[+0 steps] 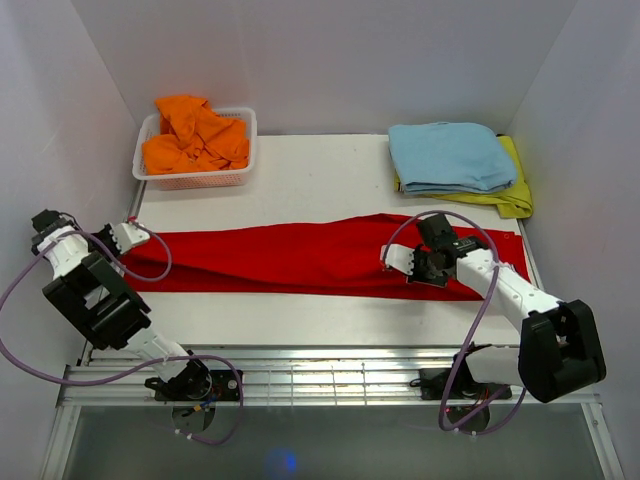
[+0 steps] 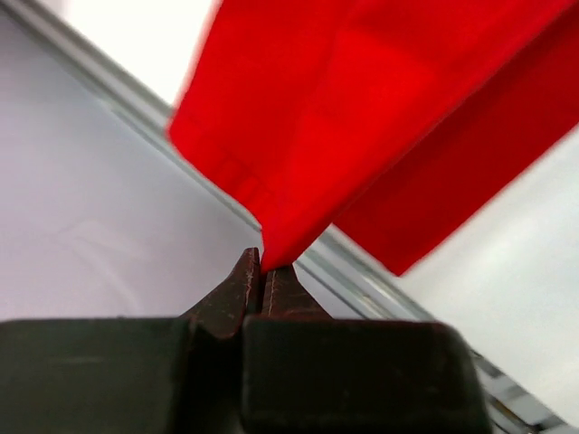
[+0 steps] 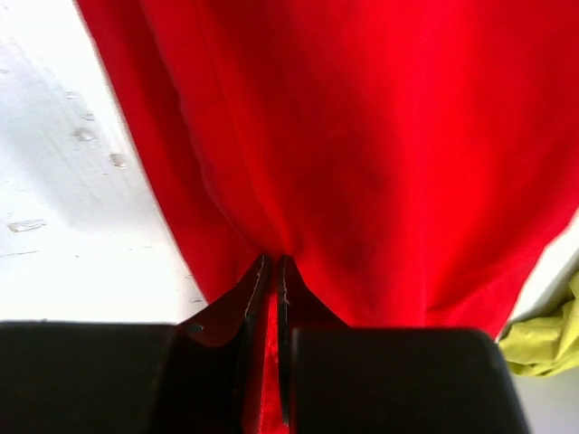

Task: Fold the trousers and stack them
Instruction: Fold the trousers

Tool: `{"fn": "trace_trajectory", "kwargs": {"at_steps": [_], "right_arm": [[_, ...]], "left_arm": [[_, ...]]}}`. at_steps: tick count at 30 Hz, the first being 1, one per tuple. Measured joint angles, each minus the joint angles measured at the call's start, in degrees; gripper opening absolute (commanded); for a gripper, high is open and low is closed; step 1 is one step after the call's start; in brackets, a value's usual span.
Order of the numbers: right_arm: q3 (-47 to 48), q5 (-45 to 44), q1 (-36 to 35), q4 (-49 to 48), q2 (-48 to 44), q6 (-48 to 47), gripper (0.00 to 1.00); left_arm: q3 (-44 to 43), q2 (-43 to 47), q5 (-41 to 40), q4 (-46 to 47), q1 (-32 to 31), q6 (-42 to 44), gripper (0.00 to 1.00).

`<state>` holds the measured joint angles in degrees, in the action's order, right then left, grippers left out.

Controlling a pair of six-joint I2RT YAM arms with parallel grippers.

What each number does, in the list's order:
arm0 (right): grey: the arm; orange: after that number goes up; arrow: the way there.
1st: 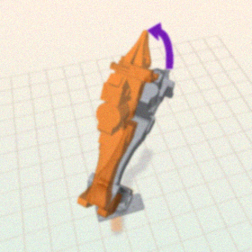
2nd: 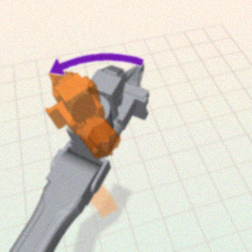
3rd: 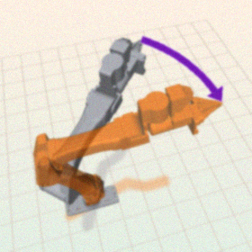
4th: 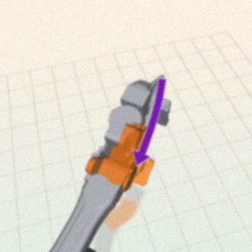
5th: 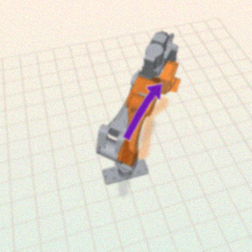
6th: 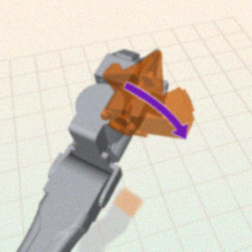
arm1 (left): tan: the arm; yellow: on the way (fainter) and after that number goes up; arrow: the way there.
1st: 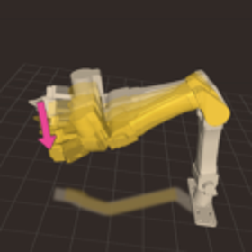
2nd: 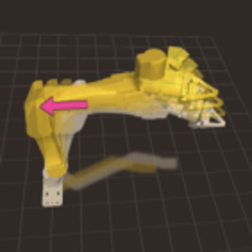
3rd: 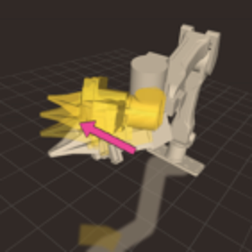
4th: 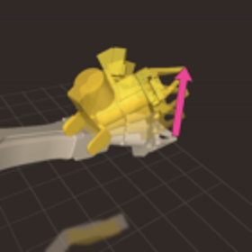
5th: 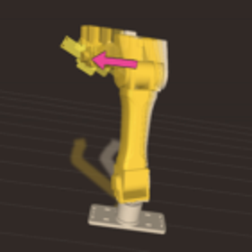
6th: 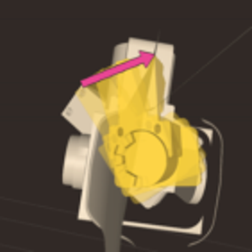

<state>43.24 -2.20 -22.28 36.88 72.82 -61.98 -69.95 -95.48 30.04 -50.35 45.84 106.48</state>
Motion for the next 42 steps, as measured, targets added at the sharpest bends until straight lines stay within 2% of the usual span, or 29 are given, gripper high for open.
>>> {"fn": "trace_trajectory", "kwargs": {"at_steps": [6,10,13,16,21,23,25,26,29,30,31,32,37,41,42], "right_arm": [[5.6,3.6,5.6,-0.1,1.4,0.1,0.08],[9.3,7.3,9.8,-1.2,2.7,0.0,0.08],[9.8,9.1,11.0,-1.2,2.8,-0.2,0.08],[9.7,9.9,11.4,-0.2,2.8,-0.5,0.08],[6.7,10.5,11.5,0.2,3.1,-1.7,0.08],[4.3,10.7,11.5,0.3,3.1,-2.2,0.08],[2.2,11.0,11.5,0.5,3.2,-2.8,0.08],[1.6,11.2,11.5,0.8,3.4,-3.0,0.08],[1.2,11.5,11.5,2.1,3.8,-3.3,0.38],[1.2,11.6,11.5,2.7,3.8,-3.5,0.59],[1.3,11.8,11.5,3.8,3.7,-3.7,0.7],[1.4,12.0,11.6,4.9,3.6,-3.7,0.73],[6.4,14.6,12.1,10.6,0.8,-2.3,0.73],[15.7,19.1,14.2,11.6,-0.7,1.5,0.63],[17.8,20.2,15.0,11.6,-0.5,2.5,0.55]], "left_arm": [[-9.0,-0.4,5.5,0.4,-1.3,-4.3,0.0],[-10.6,0.4,11.6,7.3,-2.0,-10.1,0.0],[-5.2,3.7,14.0,16.2,-2.2,-12.7,0.0],[2.5,8.1,13.9,21.7,-1.3,-11.0,0.0],[13.8,10.5,10.3,24.1,1.9,-4.5,0.0],[17.5,9.3,7.2,24.1,3.1,-2.4,0.22],[19.7,6.6,3.6,23.6,4.1,-1.2,0.36],[20.0,5.2,2.3,23.2,4.5,-0.9,0.51],[18.1,2.3,1.2,21.4,5.9,0.6,0.85],[16.4,2.2,0.8,19.5,6.2,1.0,0.89],[14.7,2.2,0.6,17.3,6.8,1.0,0.9],[13.1,2.1,0.6,14.4,7.3,1.2,0.91],[2.3,2.1,3.6,-3.3,8.9,1.7,0.94],[-3.2,4.0,8.7,-11.7,7.4,-0.7,0.93],[-3.0,5.0,9.3,-12.5,6.0,-2.6,0.92]]}}
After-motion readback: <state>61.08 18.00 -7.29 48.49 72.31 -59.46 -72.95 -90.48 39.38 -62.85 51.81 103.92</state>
